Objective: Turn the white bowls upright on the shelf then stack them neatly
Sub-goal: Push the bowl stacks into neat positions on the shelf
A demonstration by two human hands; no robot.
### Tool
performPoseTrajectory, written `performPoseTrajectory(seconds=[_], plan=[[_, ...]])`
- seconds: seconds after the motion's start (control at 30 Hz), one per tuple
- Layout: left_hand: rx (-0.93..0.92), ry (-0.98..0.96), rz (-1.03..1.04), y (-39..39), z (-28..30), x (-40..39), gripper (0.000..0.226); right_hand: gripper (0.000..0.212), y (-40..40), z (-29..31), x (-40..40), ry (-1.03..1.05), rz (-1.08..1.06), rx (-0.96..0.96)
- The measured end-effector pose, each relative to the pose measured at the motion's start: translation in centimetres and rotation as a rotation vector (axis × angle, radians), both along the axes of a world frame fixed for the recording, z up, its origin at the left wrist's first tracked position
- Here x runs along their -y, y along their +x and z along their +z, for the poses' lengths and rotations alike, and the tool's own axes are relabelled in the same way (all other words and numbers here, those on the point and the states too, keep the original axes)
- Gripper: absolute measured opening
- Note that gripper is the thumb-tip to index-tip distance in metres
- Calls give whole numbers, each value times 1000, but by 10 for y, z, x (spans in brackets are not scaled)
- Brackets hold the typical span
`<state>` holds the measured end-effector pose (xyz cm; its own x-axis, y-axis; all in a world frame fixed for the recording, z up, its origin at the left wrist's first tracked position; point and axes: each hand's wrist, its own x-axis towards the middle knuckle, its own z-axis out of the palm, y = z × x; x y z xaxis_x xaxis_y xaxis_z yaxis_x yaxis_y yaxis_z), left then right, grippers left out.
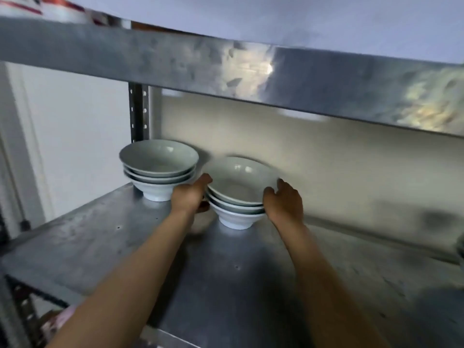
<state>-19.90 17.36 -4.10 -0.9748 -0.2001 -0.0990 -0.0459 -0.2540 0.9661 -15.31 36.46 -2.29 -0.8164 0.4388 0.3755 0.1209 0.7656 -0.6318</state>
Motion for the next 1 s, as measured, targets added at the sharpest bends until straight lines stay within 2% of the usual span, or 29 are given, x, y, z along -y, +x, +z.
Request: performPoseTrajectory(seconds=[0.17, 0.3, 0.37, 0.43, 0.57, 0.63, 0.73, 0.8, 0.93, 1.0], plan=[[-6, 35, 121, -8, 1, 22, 38, 50, -16, 0, 25, 18, 42, -9], [-26, -12, 155, -16, -4, 30, 74, 51, -17, -2, 31, 3, 51, -13], [-12, -48, 168, -15, -6, 27, 75, 54, -16, -3, 29, 6, 65, 0], [-40, -154, 187, -5, 2, 23, 61, 58, -15, -2, 27, 2, 99, 39], [-132, -571, 312, 8, 16, 15, 50, 66, -9, -1, 27, -62, 156, 129], [-266, -756, 382, 8, 18, 10, 43, 67, -4, 0, 28, -79, 164, 130], [-606, -1030, 426, 7, 9, -1, 28, 65, 8, 0, 24, -46, 113, 55], [-766, -1086, 360, 13, 5, -13, 26, 62, 20, -2, 17, -12, 78, 18], [-931, -1221, 179, 31, -3, -51, 28, 59, 61, -9, -4, -7, 18, -84], [-986, -1179, 38, 43, -5, -76, 34, 59, 86, -10, -21, 89, -73, -90]])
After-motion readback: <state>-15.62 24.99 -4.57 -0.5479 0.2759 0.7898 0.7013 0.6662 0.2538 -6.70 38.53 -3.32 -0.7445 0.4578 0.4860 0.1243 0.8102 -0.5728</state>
